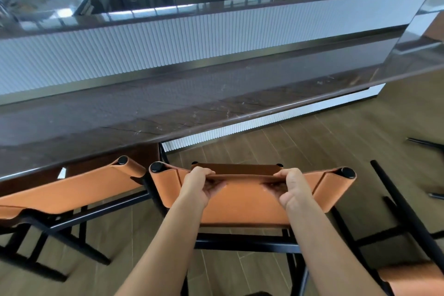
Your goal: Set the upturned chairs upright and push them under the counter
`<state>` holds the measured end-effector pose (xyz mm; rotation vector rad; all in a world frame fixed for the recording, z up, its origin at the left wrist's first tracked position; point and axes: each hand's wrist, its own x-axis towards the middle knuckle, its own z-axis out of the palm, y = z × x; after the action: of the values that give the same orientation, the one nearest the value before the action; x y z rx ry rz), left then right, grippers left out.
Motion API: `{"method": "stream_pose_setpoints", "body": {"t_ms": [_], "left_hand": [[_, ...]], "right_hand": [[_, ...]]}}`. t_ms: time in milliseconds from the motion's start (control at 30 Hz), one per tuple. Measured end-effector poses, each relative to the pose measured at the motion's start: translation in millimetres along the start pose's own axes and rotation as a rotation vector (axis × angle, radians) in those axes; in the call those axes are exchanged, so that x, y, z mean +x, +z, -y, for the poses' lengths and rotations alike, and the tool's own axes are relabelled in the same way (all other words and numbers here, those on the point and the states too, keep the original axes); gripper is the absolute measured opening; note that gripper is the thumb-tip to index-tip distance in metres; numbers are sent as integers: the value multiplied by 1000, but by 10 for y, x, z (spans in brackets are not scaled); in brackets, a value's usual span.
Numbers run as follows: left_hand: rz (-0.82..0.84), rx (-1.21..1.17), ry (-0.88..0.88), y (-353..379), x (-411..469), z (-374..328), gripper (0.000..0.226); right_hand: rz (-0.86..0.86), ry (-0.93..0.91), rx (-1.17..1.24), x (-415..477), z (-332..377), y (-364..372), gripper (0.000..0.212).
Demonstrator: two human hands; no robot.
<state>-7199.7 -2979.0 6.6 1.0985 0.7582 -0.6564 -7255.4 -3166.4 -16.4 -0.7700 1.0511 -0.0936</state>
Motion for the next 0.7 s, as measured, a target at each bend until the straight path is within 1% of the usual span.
{"method": "stream_pose_setpoints", "body": {"t_ms": [67, 167, 367, 533, 700], "left_hand": [[5, 3, -1, 39, 16, -48, 13], [2, 14, 2, 104, 40, -123, 9], [11, 13, 40, 223, 95, -237, 6], [-16, 12, 57, 309, 128, -306, 9], [-37, -5, 59, 369, 130, -352, 9]], "right_hand": [[7, -3, -4, 32, 30, 32, 11], [13, -5, -11, 83, 82, 87, 13], [15, 6, -32, 179, 208, 211, 24], [26, 33, -51, 239, 294, 281, 14], [43, 53, -71, 280, 359, 312, 12]]}}
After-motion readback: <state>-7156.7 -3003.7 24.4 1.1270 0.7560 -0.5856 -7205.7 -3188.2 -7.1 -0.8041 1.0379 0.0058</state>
